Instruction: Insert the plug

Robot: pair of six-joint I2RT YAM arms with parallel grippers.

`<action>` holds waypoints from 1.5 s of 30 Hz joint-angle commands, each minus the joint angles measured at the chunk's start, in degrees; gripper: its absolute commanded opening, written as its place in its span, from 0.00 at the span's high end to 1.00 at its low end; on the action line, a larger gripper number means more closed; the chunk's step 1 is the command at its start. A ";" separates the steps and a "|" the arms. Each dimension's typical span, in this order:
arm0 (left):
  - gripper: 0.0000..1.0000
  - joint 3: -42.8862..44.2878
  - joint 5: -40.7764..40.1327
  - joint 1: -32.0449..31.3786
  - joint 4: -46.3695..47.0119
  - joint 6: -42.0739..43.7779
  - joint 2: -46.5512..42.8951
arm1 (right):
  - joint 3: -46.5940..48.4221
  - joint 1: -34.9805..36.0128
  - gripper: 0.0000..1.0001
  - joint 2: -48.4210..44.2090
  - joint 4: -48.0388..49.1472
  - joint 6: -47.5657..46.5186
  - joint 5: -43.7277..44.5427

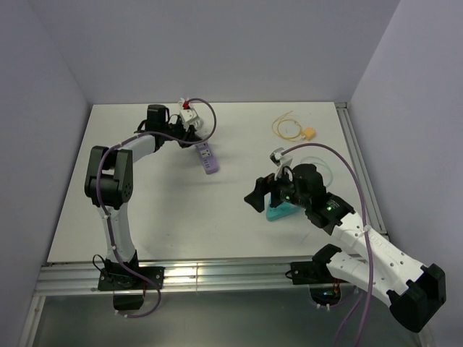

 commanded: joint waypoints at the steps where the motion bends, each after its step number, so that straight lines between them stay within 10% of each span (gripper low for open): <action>1: 1.00 3.23 2.33 -0.20 -1.45 2.78 -0.33 | -0.21 -0.51 0.03 -1.27 2.07 -0.06 -0.25; 27: 1.00 19.13 -7.59 -3.80 -23.41 0.42 8.10 | -1.00 -0.69 0.04 -3.74 1.46 -0.42 0.54; 45: 1.00 -13.61 -26.65 -14.87 5.21 -36.32 -7.44 | -0.92 -0.77 0.03 -5.41 -0.04 3.09 2.99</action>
